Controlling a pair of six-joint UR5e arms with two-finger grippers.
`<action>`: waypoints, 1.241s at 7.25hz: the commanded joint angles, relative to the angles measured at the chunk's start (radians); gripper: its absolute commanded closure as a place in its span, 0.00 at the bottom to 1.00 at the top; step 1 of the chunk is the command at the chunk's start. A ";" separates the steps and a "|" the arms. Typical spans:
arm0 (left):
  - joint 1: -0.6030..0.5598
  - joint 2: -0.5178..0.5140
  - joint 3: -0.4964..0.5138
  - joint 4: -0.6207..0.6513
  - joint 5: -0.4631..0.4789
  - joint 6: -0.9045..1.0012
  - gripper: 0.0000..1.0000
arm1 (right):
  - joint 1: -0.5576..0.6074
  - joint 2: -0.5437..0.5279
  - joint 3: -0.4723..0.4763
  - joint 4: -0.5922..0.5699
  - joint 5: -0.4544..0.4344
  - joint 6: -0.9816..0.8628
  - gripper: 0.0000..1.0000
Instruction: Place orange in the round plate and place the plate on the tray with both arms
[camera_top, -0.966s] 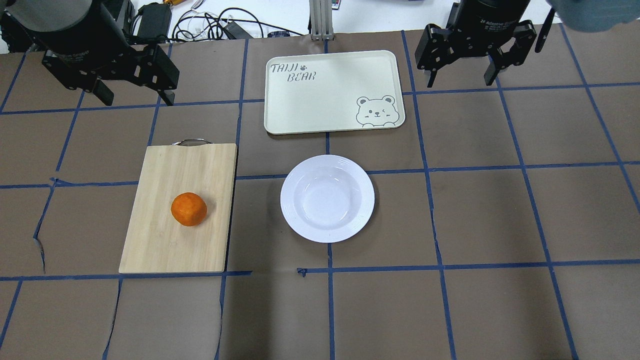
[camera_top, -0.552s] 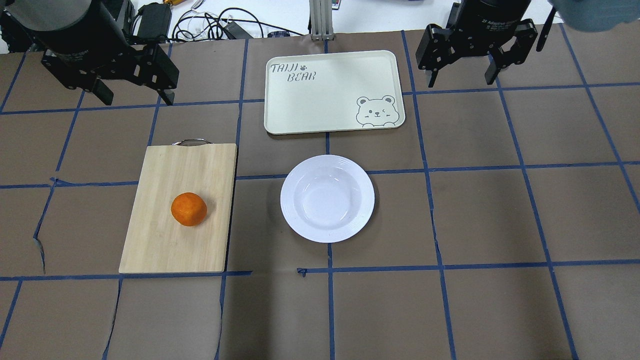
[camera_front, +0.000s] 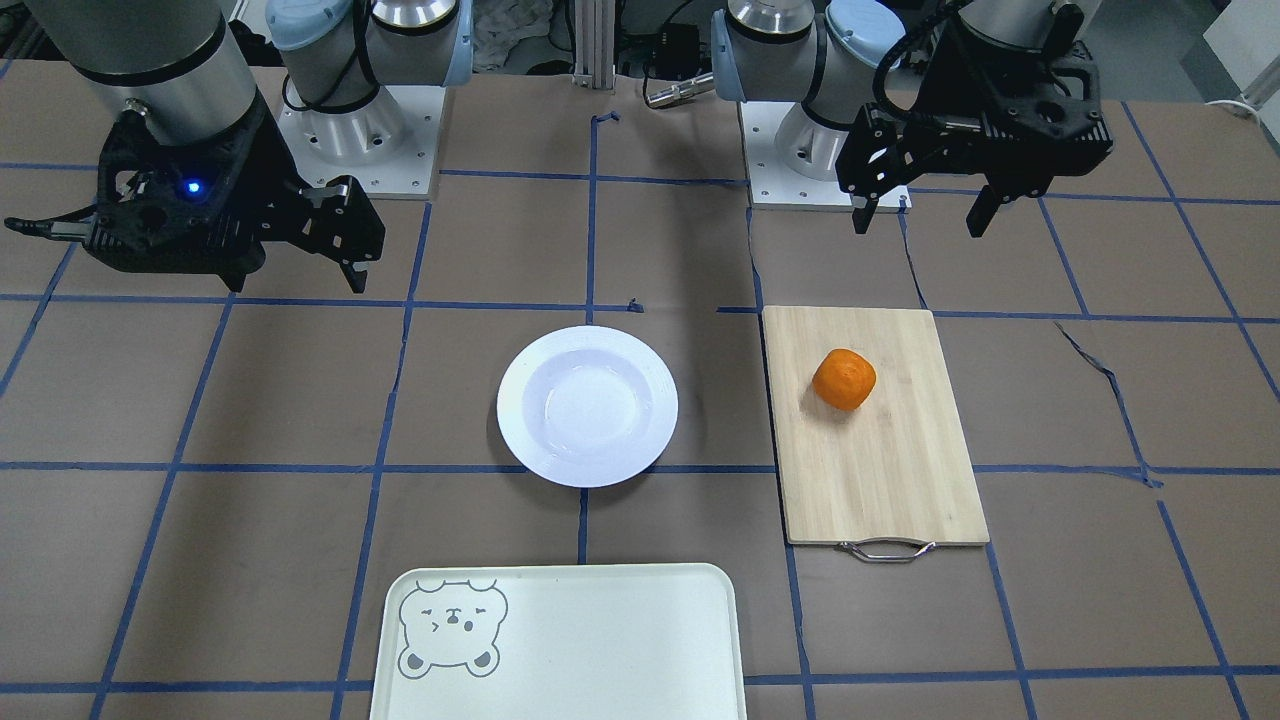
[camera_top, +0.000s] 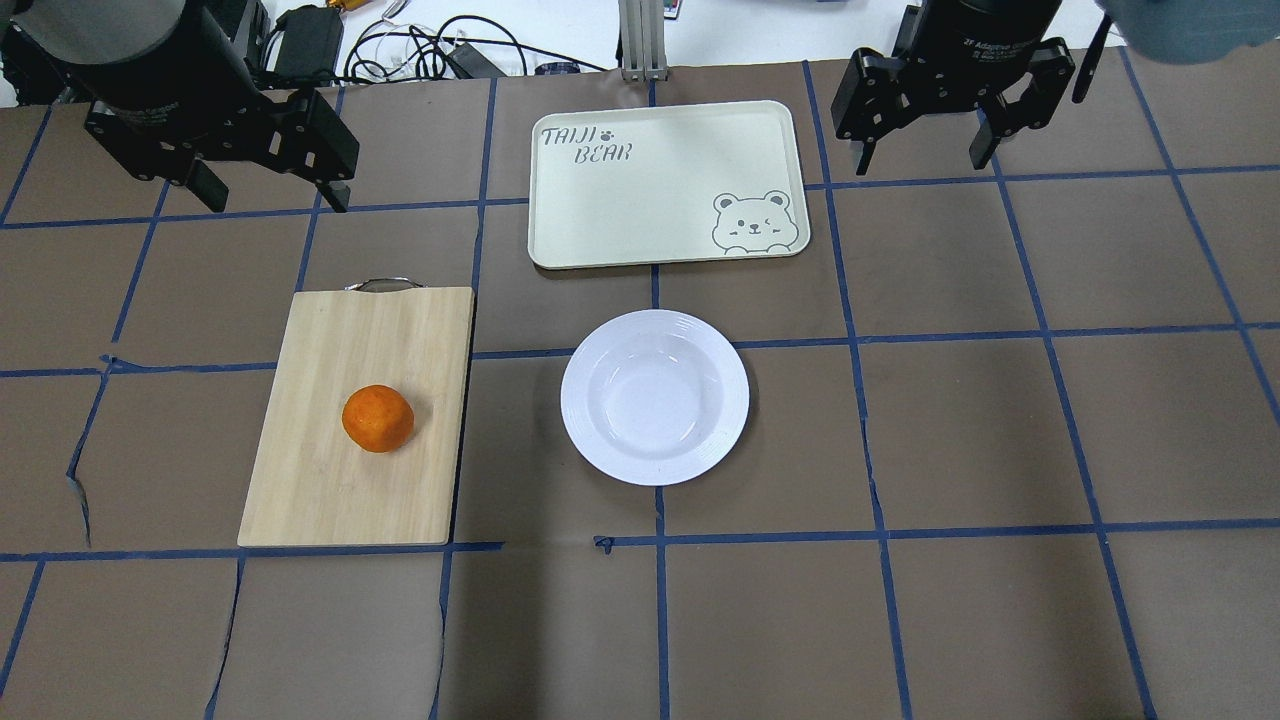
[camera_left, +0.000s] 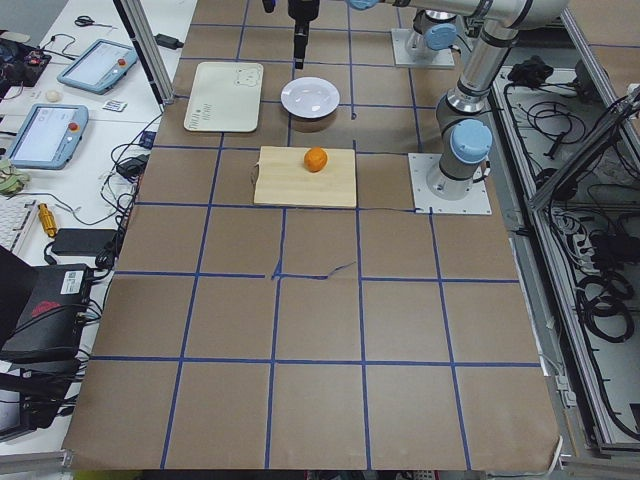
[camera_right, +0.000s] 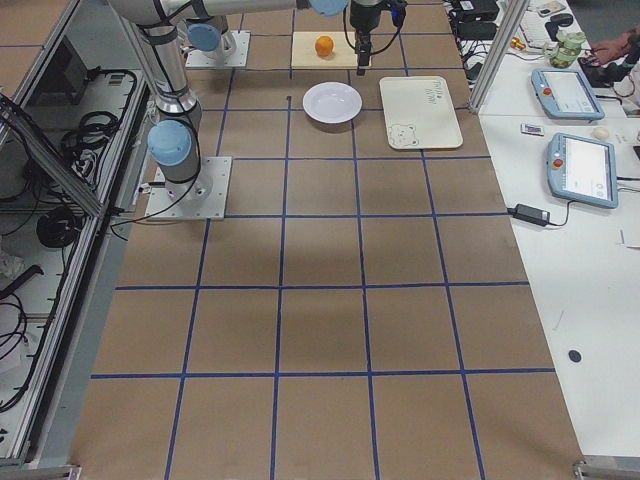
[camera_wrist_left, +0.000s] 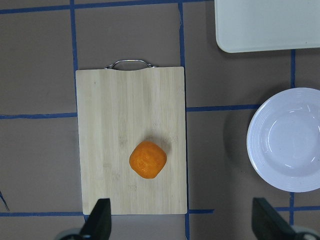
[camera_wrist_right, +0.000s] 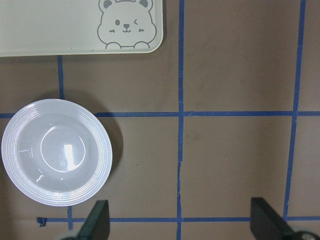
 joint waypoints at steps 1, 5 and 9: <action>0.000 0.002 -0.003 -0.002 -0.001 0.000 0.00 | 0.000 0.000 0.000 0.000 0.000 0.000 0.00; 0.003 -0.013 -0.039 -0.020 0.003 0.157 0.00 | 0.000 0.000 0.000 0.002 0.000 0.000 0.00; 0.009 -0.030 -0.304 0.009 0.097 0.507 0.00 | 0.000 0.000 0.002 0.000 0.000 0.000 0.00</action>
